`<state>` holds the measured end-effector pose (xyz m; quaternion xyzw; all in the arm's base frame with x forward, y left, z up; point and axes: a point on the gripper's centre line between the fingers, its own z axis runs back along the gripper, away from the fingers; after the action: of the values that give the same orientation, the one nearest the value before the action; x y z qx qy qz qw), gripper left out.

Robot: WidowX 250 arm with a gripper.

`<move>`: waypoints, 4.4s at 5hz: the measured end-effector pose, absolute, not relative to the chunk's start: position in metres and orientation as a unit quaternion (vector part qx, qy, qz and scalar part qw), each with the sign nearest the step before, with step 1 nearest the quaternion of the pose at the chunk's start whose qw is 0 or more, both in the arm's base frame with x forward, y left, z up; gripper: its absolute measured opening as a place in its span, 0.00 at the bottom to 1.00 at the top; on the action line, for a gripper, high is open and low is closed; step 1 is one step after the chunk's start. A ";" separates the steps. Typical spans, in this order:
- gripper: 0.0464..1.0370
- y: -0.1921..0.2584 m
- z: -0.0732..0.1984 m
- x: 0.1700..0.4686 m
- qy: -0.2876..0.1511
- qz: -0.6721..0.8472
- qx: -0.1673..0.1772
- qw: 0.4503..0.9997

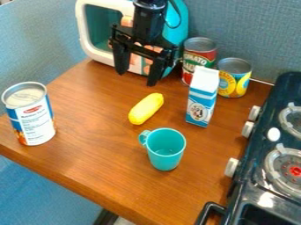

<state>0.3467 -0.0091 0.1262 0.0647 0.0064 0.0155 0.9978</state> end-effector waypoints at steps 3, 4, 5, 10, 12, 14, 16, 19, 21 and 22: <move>0.96 -0.008 0.091 0.358 0.056 0.000 0.069 0.996; 0.96 -0.012 0.080 0.367 0.051 -0.012 0.057 0.997; 0.96 -0.010 0.072 0.373 0.056 -0.010 0.065 0.996; 0.96 0.009 0.037 0.381 0.088 0.034 0.073 0.993; 0.93 0.005 0.030 0.384 0.089 0.018 0.061 0.994; 0.65 0.000 0.028 0.387 0.078 0.020 0.034 0.996; 0.65 0.008 0.027 0.382 0.083 0.035 0.022 0.996; 0.65 0.098 0.113 0.372 0.034 0.012 0.024 0.999; 0.65 0.144 0.063 0.377 0.126 0.016 0.035 0.991; 0.65 0.157 0.052 0.374 0.148 0.032 0.038 0.988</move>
<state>0.3742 0.1573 0.0520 0.0379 0.1477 0.0317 0.9878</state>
